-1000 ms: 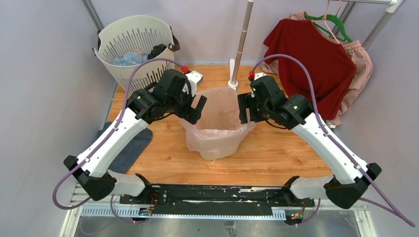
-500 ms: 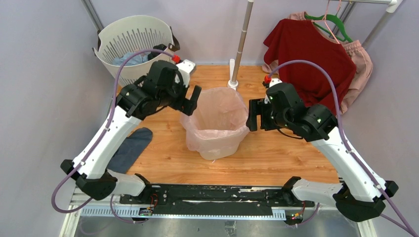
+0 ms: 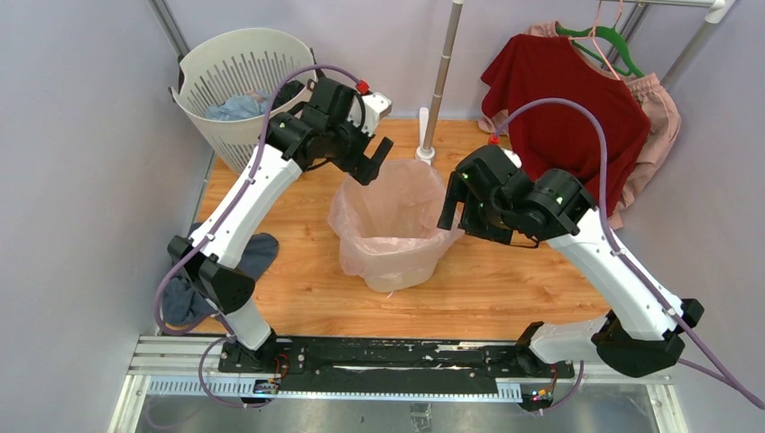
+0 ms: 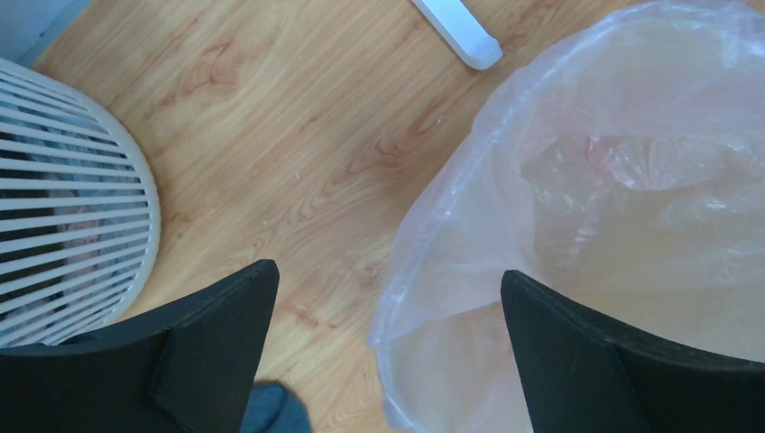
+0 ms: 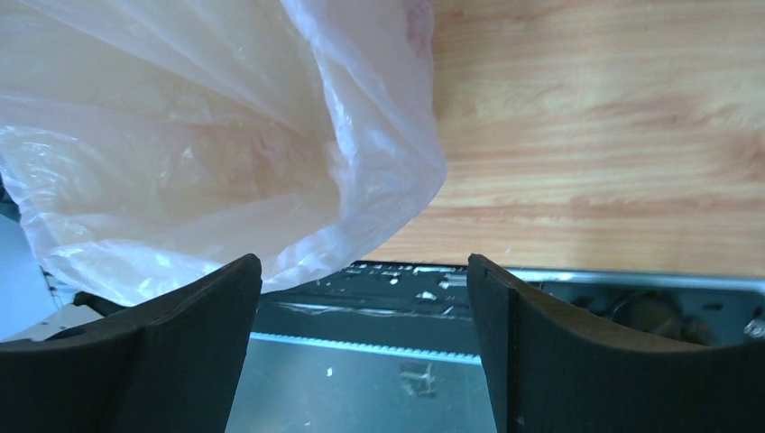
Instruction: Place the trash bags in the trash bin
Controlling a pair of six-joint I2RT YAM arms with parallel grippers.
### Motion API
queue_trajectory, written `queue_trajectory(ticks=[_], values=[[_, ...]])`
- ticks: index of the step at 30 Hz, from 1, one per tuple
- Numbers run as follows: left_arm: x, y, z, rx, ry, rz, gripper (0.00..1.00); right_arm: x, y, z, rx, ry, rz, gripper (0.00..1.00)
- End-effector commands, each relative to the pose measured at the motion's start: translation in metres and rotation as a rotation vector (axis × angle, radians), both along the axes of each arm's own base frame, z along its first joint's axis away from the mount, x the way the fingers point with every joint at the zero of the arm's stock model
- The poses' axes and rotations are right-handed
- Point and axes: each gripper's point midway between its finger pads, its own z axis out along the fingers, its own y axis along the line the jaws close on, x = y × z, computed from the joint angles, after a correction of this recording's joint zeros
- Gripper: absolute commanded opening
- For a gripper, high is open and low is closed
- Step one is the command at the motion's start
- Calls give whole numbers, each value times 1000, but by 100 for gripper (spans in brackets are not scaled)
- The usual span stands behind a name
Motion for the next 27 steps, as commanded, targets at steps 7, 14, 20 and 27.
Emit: queue_trajectory(ticks=[7, 14, 20, 27], values=[[4, 3, 4, -55, 15, -56, 100, -32, 32, -17, -3, 186, -249, 90], [-1, 9, 4, -98, 20, -29, 100, -46, 43, -40, -3, 283, -395, 90], [-7, 15, 3, -107, 20, -20, 100, -52, 51, -57, -9, 298, -481, 79], [-14, 20, 8, -135, 8, -20, 100, -40, 56, -75, -42, 268, -528, 61]])
